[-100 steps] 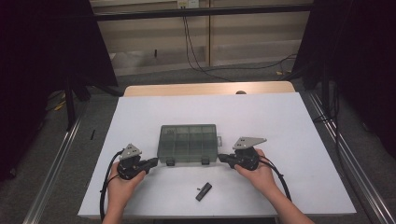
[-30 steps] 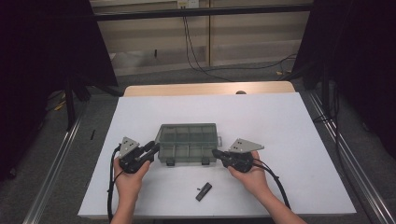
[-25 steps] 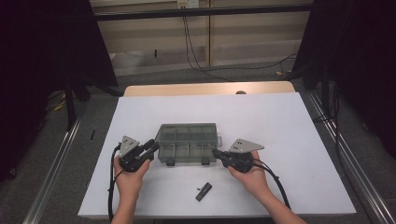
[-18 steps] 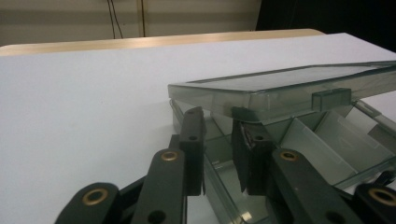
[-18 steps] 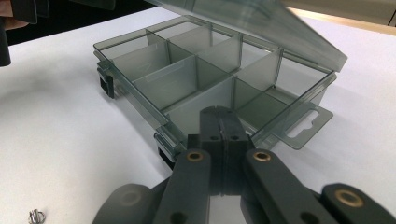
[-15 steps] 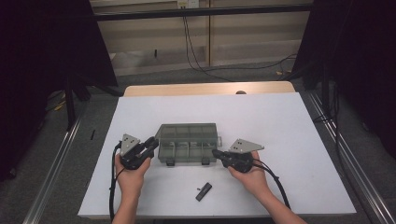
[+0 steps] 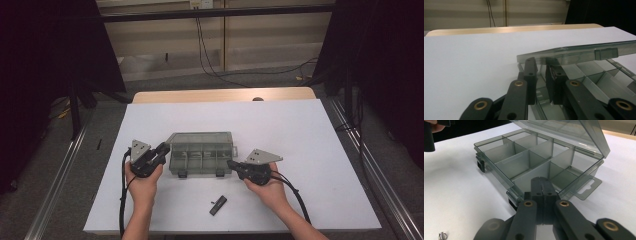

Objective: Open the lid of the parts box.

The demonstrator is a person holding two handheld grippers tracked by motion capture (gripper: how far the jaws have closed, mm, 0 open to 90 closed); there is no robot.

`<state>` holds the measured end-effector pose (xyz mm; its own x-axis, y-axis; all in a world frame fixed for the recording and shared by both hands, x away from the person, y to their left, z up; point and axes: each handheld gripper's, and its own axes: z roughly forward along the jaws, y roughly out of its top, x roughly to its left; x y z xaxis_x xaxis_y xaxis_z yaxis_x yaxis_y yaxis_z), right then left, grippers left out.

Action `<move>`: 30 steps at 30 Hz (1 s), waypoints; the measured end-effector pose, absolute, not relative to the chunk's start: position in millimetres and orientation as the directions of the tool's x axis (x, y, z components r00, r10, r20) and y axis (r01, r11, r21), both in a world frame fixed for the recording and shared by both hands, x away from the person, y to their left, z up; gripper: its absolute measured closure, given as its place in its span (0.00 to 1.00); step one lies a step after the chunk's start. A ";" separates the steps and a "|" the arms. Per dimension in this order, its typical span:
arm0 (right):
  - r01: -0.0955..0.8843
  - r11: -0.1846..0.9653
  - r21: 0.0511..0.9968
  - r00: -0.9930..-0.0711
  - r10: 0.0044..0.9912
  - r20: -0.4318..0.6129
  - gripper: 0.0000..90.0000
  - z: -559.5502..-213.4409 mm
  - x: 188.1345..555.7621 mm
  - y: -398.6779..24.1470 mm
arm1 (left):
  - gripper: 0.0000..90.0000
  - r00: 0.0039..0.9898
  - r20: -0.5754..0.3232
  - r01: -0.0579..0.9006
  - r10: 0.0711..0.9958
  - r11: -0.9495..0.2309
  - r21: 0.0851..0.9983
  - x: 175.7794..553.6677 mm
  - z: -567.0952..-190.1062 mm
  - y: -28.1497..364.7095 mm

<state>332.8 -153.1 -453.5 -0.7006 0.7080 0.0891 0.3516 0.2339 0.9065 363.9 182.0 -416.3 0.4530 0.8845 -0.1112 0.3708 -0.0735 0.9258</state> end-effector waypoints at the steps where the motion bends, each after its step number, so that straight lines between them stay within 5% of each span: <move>1: 0.354 0.234 0.906 -0.700 0.708 0.090 1.00 -453.4 332.6 -153.0 | 0.89 0.449 -0.113 0.368 0.887 -0.068 0.927 365.0 -415.6 181.1; 30: 0.349 0.225 0.910 -0.699 0.709 0.093 1.00 -454.5 332.1 -153.3 | 0.91 0.436 -0.116 0.357 0.893 -0.053 0.933 376.6 -408.7 177.2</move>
<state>332.1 -153.3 -454.5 -0.6991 0.7090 0.0928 0.3488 0.2249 0.9098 376.6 177.2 -408.7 0.4356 0.8926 -0.1163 0.3572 -0.0528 0.9325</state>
